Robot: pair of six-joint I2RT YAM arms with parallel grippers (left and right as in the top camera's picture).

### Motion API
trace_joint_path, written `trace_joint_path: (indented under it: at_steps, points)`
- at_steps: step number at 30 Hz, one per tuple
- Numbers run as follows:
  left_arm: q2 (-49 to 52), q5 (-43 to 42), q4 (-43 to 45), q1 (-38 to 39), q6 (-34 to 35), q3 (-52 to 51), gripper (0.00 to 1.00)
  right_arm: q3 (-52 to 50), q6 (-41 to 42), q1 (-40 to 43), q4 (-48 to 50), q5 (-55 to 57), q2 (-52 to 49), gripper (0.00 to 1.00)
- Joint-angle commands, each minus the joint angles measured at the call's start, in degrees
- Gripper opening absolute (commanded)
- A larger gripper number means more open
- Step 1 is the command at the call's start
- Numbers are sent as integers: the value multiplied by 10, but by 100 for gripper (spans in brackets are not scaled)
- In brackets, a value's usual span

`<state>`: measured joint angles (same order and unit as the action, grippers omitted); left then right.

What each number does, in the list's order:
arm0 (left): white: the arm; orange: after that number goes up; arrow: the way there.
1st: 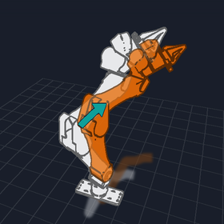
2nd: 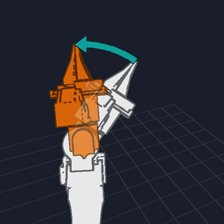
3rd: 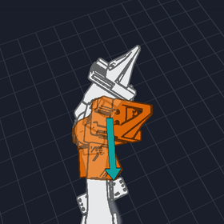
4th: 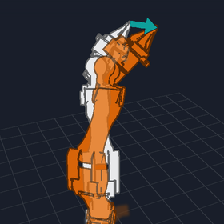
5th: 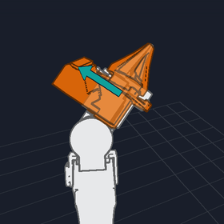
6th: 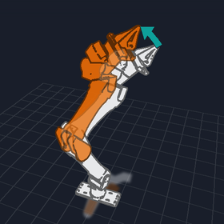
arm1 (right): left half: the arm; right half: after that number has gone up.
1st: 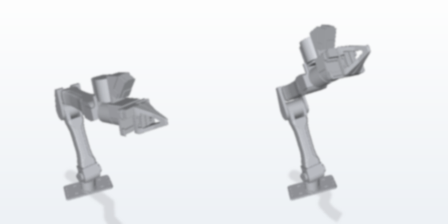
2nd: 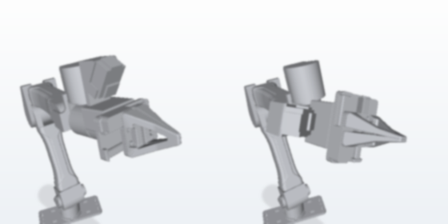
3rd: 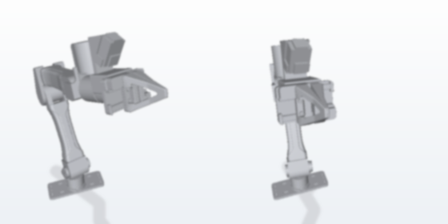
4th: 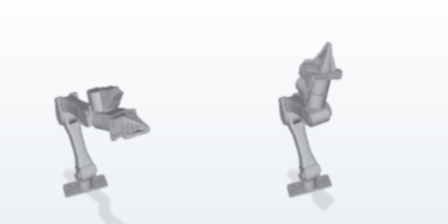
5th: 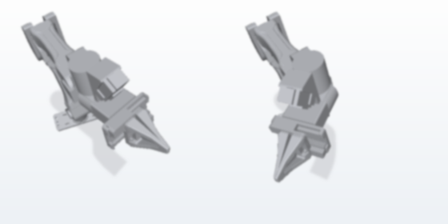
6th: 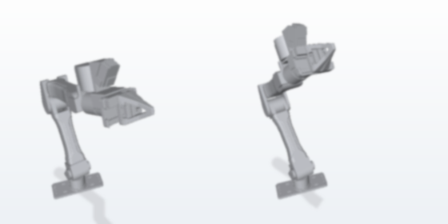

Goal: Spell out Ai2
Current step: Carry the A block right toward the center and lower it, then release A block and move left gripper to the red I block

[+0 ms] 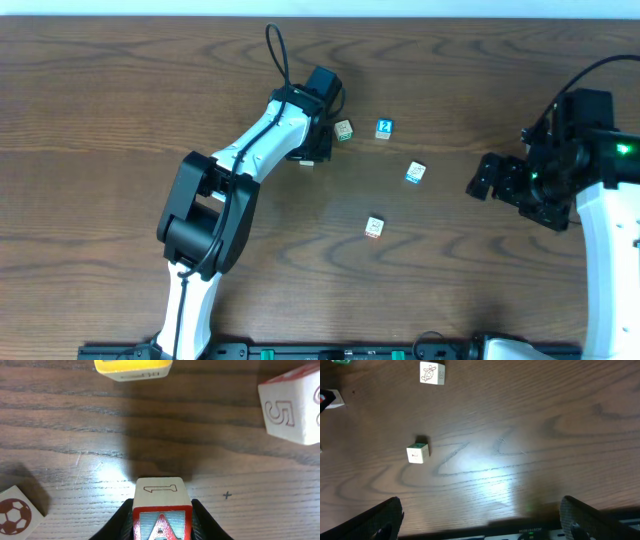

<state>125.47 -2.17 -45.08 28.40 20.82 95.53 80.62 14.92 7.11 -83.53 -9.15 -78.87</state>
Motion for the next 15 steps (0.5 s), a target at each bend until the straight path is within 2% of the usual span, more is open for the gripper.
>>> trace_joint_path:
  at_steps: [1, 8, 15]
  points:
    - [-1, 7, 0, -1, 6, -2, 33, 2, 9, -5, -1, 3, 0, 99]
    - [-1, 7, -1, -2, 6, -1, 43, 2, 9, -5, -1, 3, 0, 99]
    - [-4, 7, -50, -3, 6, 45, 43, 2, 9, -5, -1, 3, 0, 99]
